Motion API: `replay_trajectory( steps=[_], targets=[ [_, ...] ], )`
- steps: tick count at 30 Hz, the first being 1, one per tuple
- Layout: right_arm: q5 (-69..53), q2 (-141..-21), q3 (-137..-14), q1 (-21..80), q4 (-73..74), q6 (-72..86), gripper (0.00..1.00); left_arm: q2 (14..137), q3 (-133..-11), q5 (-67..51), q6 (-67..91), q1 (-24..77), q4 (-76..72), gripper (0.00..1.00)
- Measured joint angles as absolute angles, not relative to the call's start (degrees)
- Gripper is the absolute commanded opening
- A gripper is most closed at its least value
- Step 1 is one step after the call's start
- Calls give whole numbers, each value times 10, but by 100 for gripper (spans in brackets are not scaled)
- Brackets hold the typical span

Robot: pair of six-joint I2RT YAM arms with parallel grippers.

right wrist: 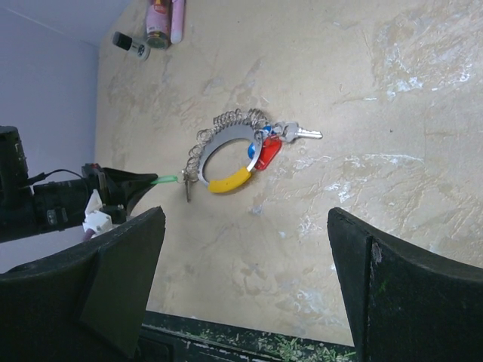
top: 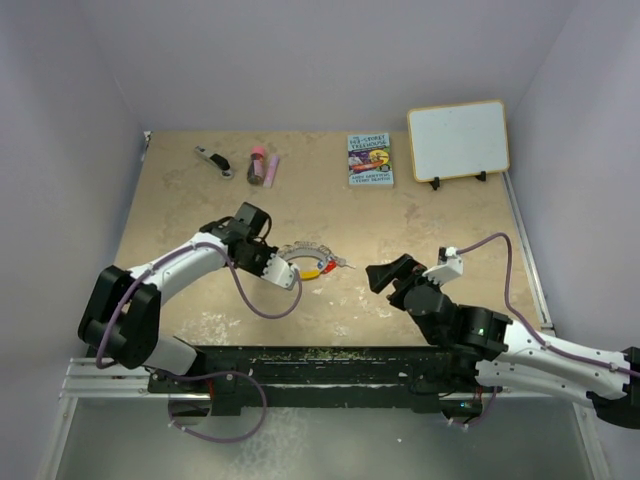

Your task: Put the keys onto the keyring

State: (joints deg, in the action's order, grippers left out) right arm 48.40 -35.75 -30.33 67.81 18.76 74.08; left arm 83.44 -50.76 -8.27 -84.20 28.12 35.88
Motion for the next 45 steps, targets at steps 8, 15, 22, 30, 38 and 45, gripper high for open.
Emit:
replay_trajectory(
  steps=[8,15,22,30,38,45],
  targets=[
    [484,-368,-310,678,176,731,94,799,-506,-84,-888,209,383,3],
    [484,-380,-314,678,162,718,95,768,-503,-73,-959,124,424,3],
    [476,-403,-322,678,148,706,96,768,-503,-49,-1007,98,464,9],
    [469,-403,-328,678,147,698,100,768,-503,-37,-1026,94,496,27],
    [472,-406,-351,678,159,677,100,749,-524,-20,-1056,89,581,62],
    [492,-471,-438,678,219,636,100,767,-658,-85,-951,50,585,98]
  ],
)
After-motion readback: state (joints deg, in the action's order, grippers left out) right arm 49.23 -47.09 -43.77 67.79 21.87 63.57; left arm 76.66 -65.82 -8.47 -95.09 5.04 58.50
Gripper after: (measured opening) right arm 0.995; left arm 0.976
